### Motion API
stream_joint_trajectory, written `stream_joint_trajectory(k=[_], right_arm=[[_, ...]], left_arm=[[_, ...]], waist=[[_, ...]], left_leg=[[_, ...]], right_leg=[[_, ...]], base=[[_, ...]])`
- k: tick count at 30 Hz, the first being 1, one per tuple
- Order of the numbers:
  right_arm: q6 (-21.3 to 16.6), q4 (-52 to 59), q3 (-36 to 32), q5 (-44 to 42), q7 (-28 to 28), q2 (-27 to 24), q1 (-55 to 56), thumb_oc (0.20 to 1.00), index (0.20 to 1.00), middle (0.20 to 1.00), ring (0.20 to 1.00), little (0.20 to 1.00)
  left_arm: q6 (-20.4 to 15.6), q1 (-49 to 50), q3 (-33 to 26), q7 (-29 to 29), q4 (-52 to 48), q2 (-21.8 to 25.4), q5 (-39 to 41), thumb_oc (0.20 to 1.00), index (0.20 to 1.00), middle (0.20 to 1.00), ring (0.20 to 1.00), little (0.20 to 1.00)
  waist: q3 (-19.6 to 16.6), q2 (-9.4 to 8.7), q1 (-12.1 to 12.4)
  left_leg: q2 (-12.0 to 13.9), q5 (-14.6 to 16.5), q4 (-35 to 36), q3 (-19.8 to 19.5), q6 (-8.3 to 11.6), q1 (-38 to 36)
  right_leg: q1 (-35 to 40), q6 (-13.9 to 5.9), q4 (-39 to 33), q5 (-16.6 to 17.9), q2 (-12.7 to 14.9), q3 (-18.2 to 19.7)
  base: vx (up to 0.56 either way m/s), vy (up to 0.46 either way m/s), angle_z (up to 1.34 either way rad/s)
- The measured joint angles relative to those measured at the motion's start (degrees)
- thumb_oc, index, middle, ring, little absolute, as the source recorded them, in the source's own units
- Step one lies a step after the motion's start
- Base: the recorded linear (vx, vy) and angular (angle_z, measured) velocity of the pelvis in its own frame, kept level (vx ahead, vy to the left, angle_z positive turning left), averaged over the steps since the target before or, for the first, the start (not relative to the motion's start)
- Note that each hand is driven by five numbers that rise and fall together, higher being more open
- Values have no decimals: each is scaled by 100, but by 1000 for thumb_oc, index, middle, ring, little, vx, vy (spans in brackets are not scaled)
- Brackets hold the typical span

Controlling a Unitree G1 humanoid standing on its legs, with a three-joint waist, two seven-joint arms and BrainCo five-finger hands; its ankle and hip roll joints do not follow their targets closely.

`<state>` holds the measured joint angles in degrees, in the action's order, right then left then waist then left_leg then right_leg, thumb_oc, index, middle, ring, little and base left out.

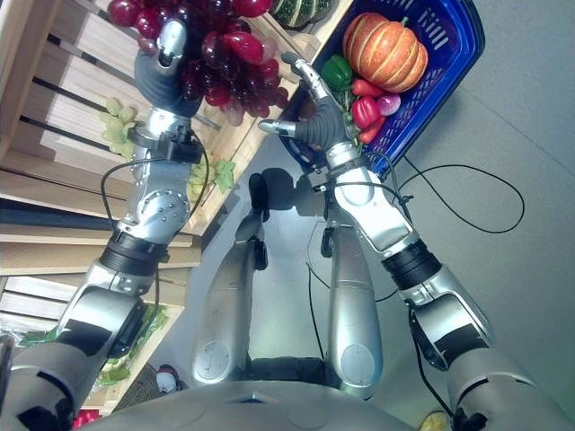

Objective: Pick up fruits and vegetables into the basket

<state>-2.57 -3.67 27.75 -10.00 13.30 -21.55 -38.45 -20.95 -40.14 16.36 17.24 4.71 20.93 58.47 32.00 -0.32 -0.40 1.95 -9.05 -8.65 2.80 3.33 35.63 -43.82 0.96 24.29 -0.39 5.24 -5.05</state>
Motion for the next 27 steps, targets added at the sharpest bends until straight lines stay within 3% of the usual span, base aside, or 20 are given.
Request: stream_joint_trajectory(k=[15,23,24,25,26,27], right_arm=[[139,0,250,-239,70,45,-226,1000,1000,1000,1000,1000],[159,-1,253,-239,383,53,-226,1000,1000,1000,1000,1000],[159,-1,252,-239,417,53,-226,733,733,733,733,733],[159,-1,253,-237,447,56,-226,250,250,250,250,250],[159,-1,253,-236,478,67,-226,200,200,200,200,200],[159,-2,259,-233,511,75,-226,200,200,200,200,200]], left_arm=[[368,-120,319,222,-199,-155,10,200,200,200,200,200],[593,-158,401,342,-199,-238,124,200,200,200,200,200],[600,-160,409,343,-199,-246,136,200,200,200,200,200],[616,-162,413,343,-199,-254,140,200,200,200,200,200],[624,-169,415,343,-199,-252,140,200,200,200,200,200],[632,-179,415,343,-199,-252,154,200,200,200,200,200]], waist=[[0,0,33],[0,0,34],[0,0,34],[0,0,35],[0,0,35],[0,0,36]], left_leg=[[-3,-28,2,-31,41,-12],[-4,-28,14,-77,42,0],[-4,-29,15,-77,43,3],[-3,-30,15,-77,44,5],[-3,-30,15,-77,45,6],[-2,-36,15,-79,52,7]], right_leg=[[4,10,70,-12,12,-47],[4,18,61,-18,13,-71],[3,22,60,-20,14,-77],[4,23,60,-22,14,-83],[4,26,60,-24,14,-87],[4,27,61,-24,14,-89]], base=[[0,-9,1],[0,0,0],[0,0,0],[0,0,0],[0,0,0],[0,0,0]])
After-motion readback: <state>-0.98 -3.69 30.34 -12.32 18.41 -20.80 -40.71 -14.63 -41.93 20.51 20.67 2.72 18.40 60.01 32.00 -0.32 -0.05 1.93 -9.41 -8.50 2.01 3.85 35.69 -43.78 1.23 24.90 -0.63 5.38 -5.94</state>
